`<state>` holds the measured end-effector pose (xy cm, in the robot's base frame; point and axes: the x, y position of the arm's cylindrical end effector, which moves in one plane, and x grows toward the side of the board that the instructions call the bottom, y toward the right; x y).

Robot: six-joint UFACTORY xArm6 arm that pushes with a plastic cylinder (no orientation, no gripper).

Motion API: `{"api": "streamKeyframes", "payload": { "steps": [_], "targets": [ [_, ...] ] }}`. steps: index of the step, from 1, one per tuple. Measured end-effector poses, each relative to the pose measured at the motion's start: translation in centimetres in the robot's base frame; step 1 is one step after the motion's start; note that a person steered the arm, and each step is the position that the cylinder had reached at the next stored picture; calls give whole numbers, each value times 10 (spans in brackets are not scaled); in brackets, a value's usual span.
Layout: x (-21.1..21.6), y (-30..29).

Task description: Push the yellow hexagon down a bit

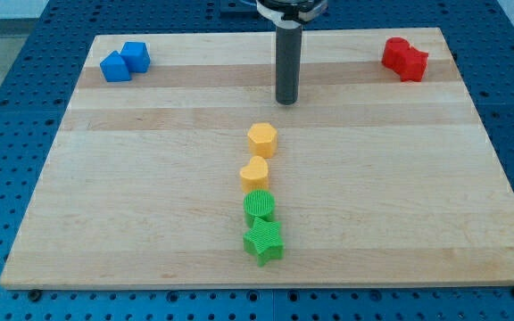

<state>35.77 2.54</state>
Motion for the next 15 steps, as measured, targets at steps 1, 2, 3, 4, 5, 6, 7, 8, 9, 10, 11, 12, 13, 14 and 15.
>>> {"api": "streamKeyframes", "payload": {
  "steps": [1, 2, 3, 4, 5, 6, 7, 8, 9, 10, 11, 12, 13, 14, 15],
  "targets": [
    [20, 0],
    [20, 0],
    [32, 0],
    [32, -4],
    [32, -8],
    [32, -10],
    [37, -13],
    [45, -15],
    [51, -18],
    [58, -22],
    [62, -23],
    [66, -24],
    [66, -24],
    [66, -24],
    [51, -24]
  ]
}}
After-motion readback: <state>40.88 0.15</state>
